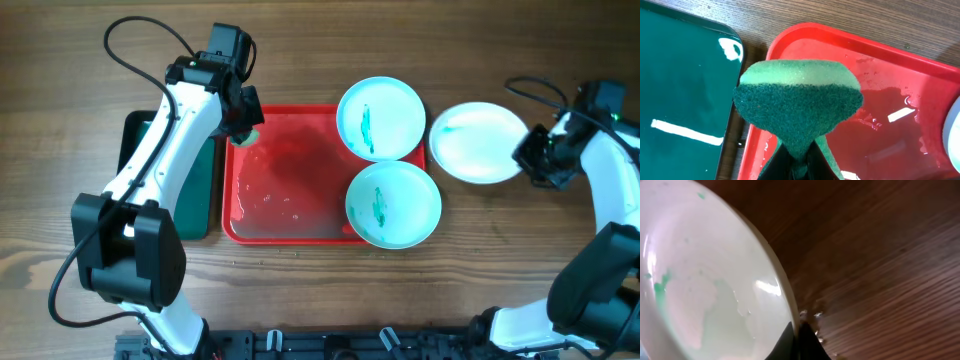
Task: Clean dirty plates on tray and stack at the side
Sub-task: 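Grasp the lower teal-rimmed plate rim with the right gripper, drag it left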
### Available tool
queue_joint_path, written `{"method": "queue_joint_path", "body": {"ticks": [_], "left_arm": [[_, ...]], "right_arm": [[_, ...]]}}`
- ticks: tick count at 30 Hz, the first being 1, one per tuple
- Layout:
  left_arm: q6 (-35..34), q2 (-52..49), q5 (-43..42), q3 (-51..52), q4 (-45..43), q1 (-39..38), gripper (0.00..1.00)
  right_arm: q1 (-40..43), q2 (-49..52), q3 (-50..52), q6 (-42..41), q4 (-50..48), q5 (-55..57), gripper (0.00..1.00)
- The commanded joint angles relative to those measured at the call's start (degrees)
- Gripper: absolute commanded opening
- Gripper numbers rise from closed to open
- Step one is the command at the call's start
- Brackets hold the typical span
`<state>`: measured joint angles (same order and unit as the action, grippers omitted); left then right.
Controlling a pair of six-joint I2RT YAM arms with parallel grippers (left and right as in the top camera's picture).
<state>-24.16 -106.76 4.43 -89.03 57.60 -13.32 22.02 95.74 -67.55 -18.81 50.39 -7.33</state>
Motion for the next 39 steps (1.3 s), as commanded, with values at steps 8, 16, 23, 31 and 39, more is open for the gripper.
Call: {"method": "queue_joint_path", "body": {"ticks": [8,16,23,31,39], "left_arm": [[-0.8,1.3,-0.8,-1.0,-0.2,0.0,0.04],[-0.7,1.3,-1.1,-1.0,-0.2,0.0,0.04],[-0.7,1.3,-2.0,-1.0,-0.1,0.0,0.04],[-0.7,1.3,-2.0,-1.0,-0.2,0.0,0.04],[-0.7,1.3,-2.0,-1.0,-0.1,0.0,0.04]], "right_arm": [[2.1,-1.4,11.8,-2.5,-11.4,3.6,0.08],[1.9,-1.7,7.7,1.1,-5.3,-1.4,0.28],[-3.3,-5.9,-1.0,10.9,5.5,-14.8,0.35],[-14.5,-5.9,5.7,14.1,7.9,-16.0,0.38],[-19.5,-5.9,15.5,9.6,0.9,-11.6,0.38]]}}
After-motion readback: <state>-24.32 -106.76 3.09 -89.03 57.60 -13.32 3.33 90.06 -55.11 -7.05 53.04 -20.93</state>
